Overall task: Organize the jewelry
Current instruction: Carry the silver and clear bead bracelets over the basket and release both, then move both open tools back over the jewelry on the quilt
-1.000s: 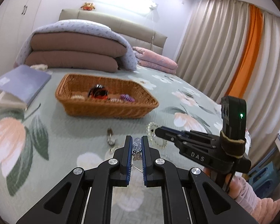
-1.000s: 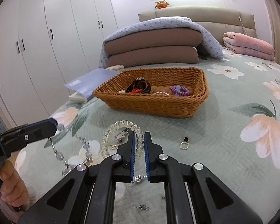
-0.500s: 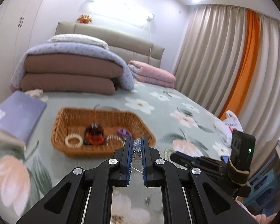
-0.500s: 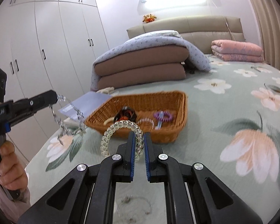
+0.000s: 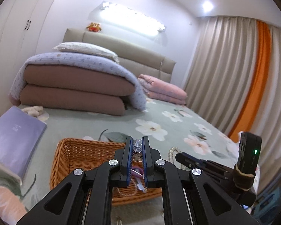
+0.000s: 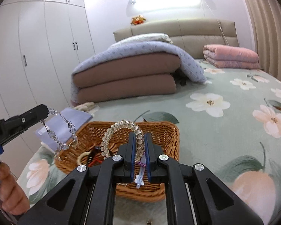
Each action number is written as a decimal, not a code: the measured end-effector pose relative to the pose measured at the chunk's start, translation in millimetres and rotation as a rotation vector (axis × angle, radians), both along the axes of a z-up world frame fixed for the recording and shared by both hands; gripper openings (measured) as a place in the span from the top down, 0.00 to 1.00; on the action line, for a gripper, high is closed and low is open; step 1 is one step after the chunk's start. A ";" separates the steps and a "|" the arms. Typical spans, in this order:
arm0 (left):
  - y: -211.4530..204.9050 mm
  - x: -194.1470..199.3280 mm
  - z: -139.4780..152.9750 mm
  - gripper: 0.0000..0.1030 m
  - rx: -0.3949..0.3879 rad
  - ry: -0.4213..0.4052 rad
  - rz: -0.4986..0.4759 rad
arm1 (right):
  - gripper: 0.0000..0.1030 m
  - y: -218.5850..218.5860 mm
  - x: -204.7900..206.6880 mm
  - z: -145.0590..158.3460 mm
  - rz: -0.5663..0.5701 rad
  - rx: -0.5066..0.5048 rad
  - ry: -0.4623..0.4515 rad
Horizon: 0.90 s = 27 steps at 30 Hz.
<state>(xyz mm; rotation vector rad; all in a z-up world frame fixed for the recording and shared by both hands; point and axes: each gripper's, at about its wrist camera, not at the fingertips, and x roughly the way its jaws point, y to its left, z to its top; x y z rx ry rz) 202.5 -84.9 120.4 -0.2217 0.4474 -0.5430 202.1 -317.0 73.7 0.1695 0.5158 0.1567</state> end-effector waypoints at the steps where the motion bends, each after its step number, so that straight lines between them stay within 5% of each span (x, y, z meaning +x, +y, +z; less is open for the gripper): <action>1: -1.3 4.1 -5.8 0.91 0.002 0.007 0.002 | 0.89 -0.4 5.7 -8.7 0.000 0.001 0.008; 10: -8.0 37.6 -60.3 0.91 0.082 0.096 0.031 | 0.89 -8.1 25.8 -50.1 0.023 0.033 0.116; 27: -9.0 49.6 -79.8 0.91 0.120 0.146 0.054 | 0.89 -5.4 31.3 -66.4 0.057 0.038 0.173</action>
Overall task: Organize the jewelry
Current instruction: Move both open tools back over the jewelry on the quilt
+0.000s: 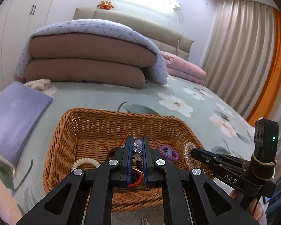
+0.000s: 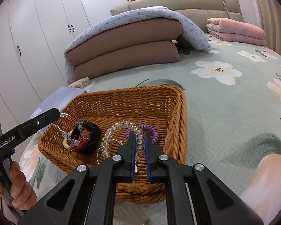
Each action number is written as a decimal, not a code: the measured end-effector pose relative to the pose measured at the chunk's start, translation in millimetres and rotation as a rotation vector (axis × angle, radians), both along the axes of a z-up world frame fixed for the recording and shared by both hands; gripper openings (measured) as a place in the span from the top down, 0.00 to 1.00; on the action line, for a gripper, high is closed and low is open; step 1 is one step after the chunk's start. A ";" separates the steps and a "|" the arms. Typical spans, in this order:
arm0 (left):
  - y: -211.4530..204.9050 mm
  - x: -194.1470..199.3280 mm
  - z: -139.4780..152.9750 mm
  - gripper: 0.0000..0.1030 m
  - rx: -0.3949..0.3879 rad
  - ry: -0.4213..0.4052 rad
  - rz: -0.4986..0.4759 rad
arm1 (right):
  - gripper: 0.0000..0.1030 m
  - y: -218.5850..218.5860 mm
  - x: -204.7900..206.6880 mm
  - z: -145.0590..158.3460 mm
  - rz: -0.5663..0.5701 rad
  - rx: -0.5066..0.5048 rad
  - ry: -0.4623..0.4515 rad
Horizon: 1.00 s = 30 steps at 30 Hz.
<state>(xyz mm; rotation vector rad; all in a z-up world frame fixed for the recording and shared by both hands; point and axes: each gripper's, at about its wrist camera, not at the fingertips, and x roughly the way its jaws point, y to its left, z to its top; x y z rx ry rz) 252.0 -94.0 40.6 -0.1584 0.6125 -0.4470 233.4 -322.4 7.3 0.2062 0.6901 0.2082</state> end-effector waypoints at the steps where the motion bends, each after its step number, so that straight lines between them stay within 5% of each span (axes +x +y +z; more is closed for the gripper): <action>1: -0.3 0.8 -1.3 0.91 0.003 0.003 0.003 | 0.89 1.4 0.1 -0.7 0.002 -0.004 0.002; 8: -5.7 2.7 -7.1 0.90 0.014 0.031 -0.016 | 0.86 4.9 1.8 -4.2 0.019 0.003 0.024; 11: -6.8 2.5 -8.0 0.77 0.010 0.038 -0.033 | 0.79 4.1 -0.1 -3.5 0.022 0.015 0.020; 13: -5.8 0.1 -6.3 0.52 0.014 0.029 -0.022 | 0.73 3.6 -3.7 -0.7 0.011 0.008 0.002; 14: -4.8 -2.2 -4.4 0.50 0.011 0.018 -0.017 | 0.73 2.9 -5.6 0.7 0.006 0.007 -0.007; 22: 6.5 -47.1 23.0 0.50 -0.016 -0.063 -0.028 | 0.73 -0.5 -61.8 42.7 -0.046 -0.016 -0.183; 30: 29.8 -126.0 21.8 0.50 0.040 -0.076 -0.053 | 0.73 18.1 -129.9 41.6 0.036 -0.023 -0.136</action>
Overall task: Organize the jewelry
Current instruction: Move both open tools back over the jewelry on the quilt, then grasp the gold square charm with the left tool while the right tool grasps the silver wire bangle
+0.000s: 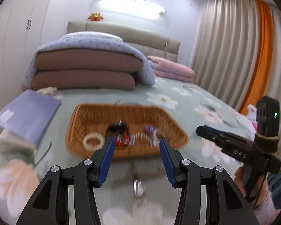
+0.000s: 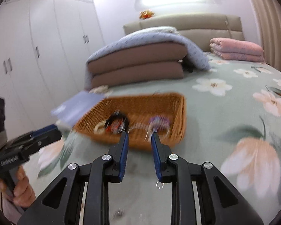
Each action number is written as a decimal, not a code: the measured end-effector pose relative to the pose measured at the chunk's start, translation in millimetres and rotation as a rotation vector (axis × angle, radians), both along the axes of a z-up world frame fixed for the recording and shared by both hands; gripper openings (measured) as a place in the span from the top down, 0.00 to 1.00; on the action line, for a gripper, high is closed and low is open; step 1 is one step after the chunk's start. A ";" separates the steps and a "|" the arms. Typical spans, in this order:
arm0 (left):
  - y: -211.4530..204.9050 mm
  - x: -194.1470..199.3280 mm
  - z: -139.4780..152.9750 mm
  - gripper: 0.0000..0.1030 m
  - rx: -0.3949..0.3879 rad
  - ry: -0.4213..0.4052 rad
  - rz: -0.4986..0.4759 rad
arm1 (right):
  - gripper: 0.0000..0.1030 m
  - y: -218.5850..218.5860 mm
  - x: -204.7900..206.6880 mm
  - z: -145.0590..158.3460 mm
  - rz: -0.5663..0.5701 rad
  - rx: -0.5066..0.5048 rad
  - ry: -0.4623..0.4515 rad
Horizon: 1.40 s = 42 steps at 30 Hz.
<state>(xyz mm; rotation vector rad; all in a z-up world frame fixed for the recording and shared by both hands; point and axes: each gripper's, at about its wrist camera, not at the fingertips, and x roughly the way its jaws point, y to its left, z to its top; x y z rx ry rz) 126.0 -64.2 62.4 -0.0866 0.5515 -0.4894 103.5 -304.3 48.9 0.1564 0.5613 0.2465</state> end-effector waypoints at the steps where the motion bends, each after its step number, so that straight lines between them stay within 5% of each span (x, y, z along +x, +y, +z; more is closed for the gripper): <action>1: 4.6 -7.2 -5.9 0.50 0.002 0.019 0.001 | 0.73 3.6 -8.5 -5.3 0.014 -0.016 0.012; 9: 14.7 -2.7 -58.6 0.50 -0.008 0.169 -0.005 | 0.73 18.8 -31.5 -62.4 0.075 -0.086 0.142; 15: 9.6 13.2 -86.3 0.51 0.035 0.305 -0.044 | 0.73 33.3 -40.6 -65.9 0.141 -0.120 0.147; 21: -4.7 12.0 -91.3 0.53 0.066 0.309 -0.100 | 0.73 48.4 -54.4 -76.1 0.208 -0.128 0.212; 25: -20.4 20.8 -102.6 0.70 0.088 0.366 -0.142 | 0.73 46.6 -51.2 -83.3 0.189 -0.118 0.260; 30: -29.2 15.9 -105.8 0.76 0.089 0.383 -0.213 | 0.73 47.0 -40.8 -87.9 0.151 -0.109 0.308; 37: -51.0 -14.2 -103.5 0.77 0.133 0.376 -0.399 | 0.74 68.5 -43.5 -91.4 0.123 -0.257 0.293; 42: -53.0 -8.9 -103.5 0.77 0.160 0.360 -0.340 | 0.77 69.3 -52.8 -91.7 0.109 -0.327 0.268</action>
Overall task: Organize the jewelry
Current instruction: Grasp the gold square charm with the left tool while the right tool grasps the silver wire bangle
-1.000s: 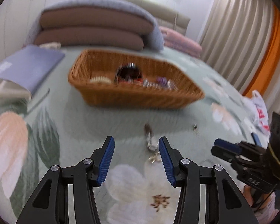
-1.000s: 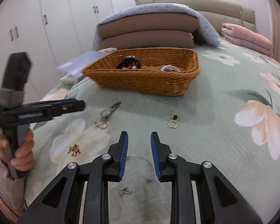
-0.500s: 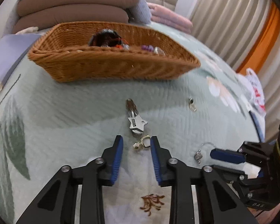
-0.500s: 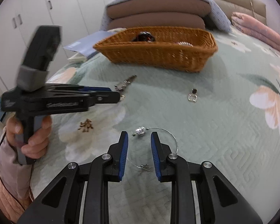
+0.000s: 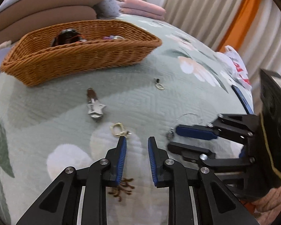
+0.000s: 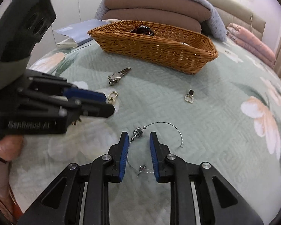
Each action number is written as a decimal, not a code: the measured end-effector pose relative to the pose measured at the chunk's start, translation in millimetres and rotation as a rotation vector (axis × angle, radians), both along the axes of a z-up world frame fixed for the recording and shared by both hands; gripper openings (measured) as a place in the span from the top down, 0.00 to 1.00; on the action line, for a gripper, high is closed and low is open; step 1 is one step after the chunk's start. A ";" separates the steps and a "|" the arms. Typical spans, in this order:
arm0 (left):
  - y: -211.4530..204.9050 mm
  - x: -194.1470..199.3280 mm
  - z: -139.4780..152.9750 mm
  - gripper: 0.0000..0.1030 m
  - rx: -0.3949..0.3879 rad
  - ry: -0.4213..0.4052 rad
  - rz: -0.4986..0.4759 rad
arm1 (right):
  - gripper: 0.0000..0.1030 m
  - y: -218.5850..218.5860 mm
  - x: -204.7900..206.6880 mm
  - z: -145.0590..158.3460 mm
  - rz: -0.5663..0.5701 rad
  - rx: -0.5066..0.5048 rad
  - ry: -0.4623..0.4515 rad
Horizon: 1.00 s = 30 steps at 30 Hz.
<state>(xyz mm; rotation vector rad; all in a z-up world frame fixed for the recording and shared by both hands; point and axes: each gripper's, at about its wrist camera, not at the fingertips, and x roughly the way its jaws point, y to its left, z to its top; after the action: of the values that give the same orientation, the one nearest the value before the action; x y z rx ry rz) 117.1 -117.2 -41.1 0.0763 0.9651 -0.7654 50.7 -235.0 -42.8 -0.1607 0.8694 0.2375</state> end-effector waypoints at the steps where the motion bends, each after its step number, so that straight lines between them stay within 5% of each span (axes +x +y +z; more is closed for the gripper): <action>1: 1.2 0.8 0.7 0.77 0.006 -0.007 0.015 | 0.77 -1.1 -0.5 0.0 -0.001 0.000 -0.001; 9: -15.2 0.3 -2.7 0.77 0.157 -0.119 0.093 | 0.73 -1.8 0.1 -0.1 0.023 0.020 -0.003; 20: -20.0 0.7 -5.7 0.77 0.154 -0.122 0.101 | 0.75 0.8 15.9 -3.4 -0.013 0.042 0.012; 23: -22.6 0.7 -6.3 0.77 0.160 -0.128 0.097 | 0.87 3.9 14.2 -3.7 -0.020 0.009 -0.001; 30: -26.8 -2.1 -7.1 0.77 0.181 -0.150 0.096 | 0.87 -8.7 8.6 0.7 0.001 0.095 -0.010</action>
<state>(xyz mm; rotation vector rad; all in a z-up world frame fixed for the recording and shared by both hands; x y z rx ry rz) 115.0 -144.0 -48.3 0.2403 0.8862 -0.5750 59.3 -243.6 -42.1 -0.0739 0.8464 0.2780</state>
